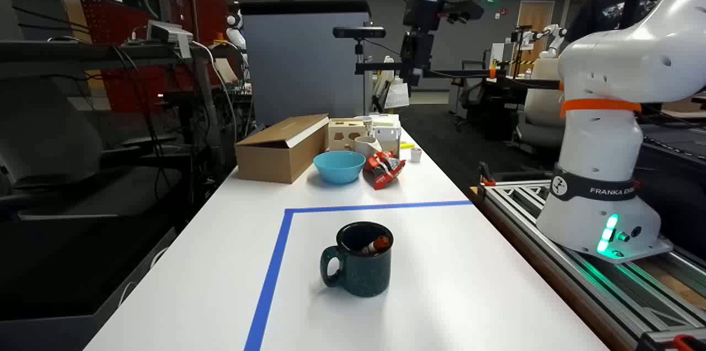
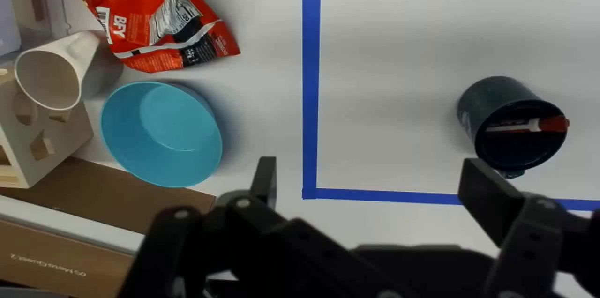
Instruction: Remove the marker from the cup
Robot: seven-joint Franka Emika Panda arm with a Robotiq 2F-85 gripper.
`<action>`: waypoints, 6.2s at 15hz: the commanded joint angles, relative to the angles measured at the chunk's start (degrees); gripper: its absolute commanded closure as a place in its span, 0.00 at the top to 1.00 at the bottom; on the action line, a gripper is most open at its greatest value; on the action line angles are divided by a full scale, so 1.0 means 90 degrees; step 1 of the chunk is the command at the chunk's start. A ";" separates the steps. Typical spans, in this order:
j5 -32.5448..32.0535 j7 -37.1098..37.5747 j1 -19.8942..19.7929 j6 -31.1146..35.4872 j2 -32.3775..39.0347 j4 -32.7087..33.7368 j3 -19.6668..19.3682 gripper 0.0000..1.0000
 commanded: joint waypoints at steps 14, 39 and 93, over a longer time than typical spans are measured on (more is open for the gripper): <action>0.0497 0.1048 0.0594 -0.0390 0.0996 0.0214 0.0988 1.00; 0.1837 0.4621 0.1285 -0.0675 0.4936 0.2554 0.1948 1.00; 0.3705 0.4909 0.1377 -0.0064 0.7484 0.3418 0.1752 0.10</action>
